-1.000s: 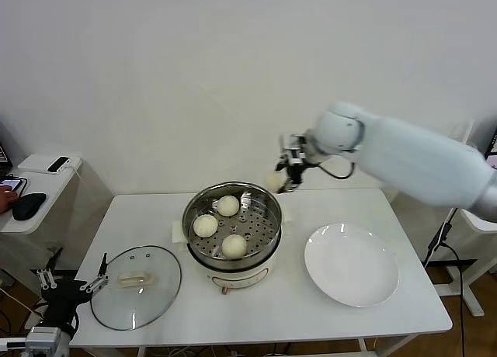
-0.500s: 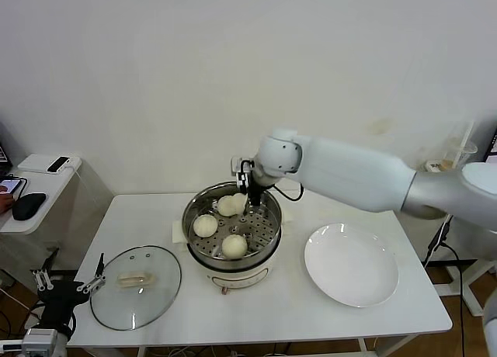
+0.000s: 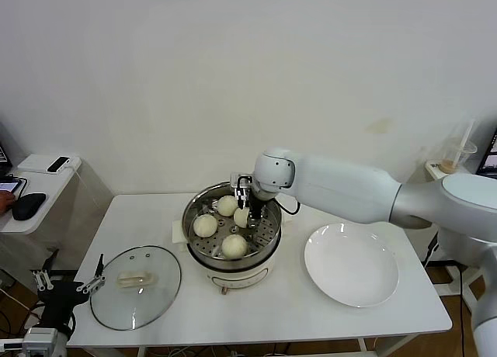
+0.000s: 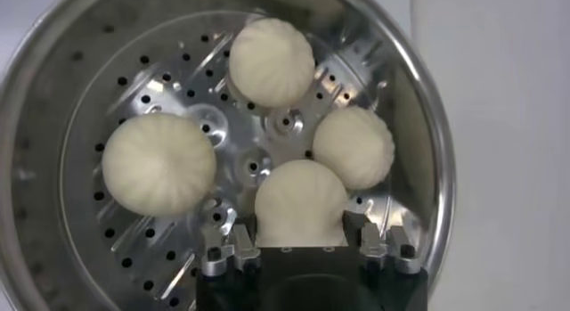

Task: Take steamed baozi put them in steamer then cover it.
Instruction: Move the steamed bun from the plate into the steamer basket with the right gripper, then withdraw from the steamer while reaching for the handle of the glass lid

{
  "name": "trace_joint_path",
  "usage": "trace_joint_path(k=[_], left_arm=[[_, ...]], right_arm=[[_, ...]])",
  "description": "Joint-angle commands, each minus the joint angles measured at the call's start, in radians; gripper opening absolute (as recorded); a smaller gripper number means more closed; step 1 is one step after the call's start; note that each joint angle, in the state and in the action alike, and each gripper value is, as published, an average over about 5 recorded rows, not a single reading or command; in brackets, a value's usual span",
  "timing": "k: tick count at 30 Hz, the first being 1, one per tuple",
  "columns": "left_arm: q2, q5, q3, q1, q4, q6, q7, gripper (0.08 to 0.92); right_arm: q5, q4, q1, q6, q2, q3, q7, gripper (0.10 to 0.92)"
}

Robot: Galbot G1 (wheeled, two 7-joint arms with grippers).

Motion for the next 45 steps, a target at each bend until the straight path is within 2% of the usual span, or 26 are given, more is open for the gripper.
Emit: trace_joint_path(k=[1,6,11,14,19,23,26,31,34,37,45], left_arm=[[0.000,0.001,0.001,-0.001,0.002,0.001,0.000,0.823],[0.000,0.001,0.002,-0.003,0.001,0.002,0.001,0.823],[0.003,0.001,0.003,-0.005,0.000,0.003,0.001,0.823],[0.005,0.000,0.004,-0.009,0.001,0.004,0.002,0.823],[0.006,-0.002,0.007,-0.017,0.005,0.005,0.002,0.823],[0.005,-0.002,0.014,-0.025,0.010,0.003,0.004,0.823],[0.002,-0.003,0.020,-0.034,0.014,0.003,0.004,0.823],[0.001,-0.007,0.037,-0.047,0.019,0.004,0.004,0.823],[0.000,-0.029,0.048,-0.051,0.023,0.008,0.004,0.823],[-0.003,-0.044,0.062,-0.051,0.030,0.011,0.003,0.823],[-0.003,0.042,0.098,-0.060,0.067,0.009,0.004,0.823]], right_arm=[[-0.005,0.003,-0.011,-0.010,0.002,0.000,0.007,0.602],[-0.019,0.031,0.003,-0.007,-0.029,0.018,0.003,0.633],[-0.010,0.102,0.034,-0.011,-0.097,0.045,0.004,0.765],[-0.007,0.161,0.049,-0.010,-0.157,0.070,0.012,0.812],[-0.009,0.273,0.012,0.013,-0.275,0.158,0.077,0.822],[-0.005,0.382,-0.092,0.045,-0.371,0.278,0.195,0.823],[0.038,0.457,-0.223,0.093,-0.440,0.385,0.343,0.823],[0.049,0.544,-0.557,0.283,-0.529,0.659,0.593,0.823],[-0.043,0.564,-0.814,0.389,-0.519,0.898,0.660,0.823],[-0.168,0.578,-1.085,0.480,-0.447,1.166,0.691,0.823],[-0.353,0.642,-1.590,0.761,-0.179,1.713,0.646,0.823]])
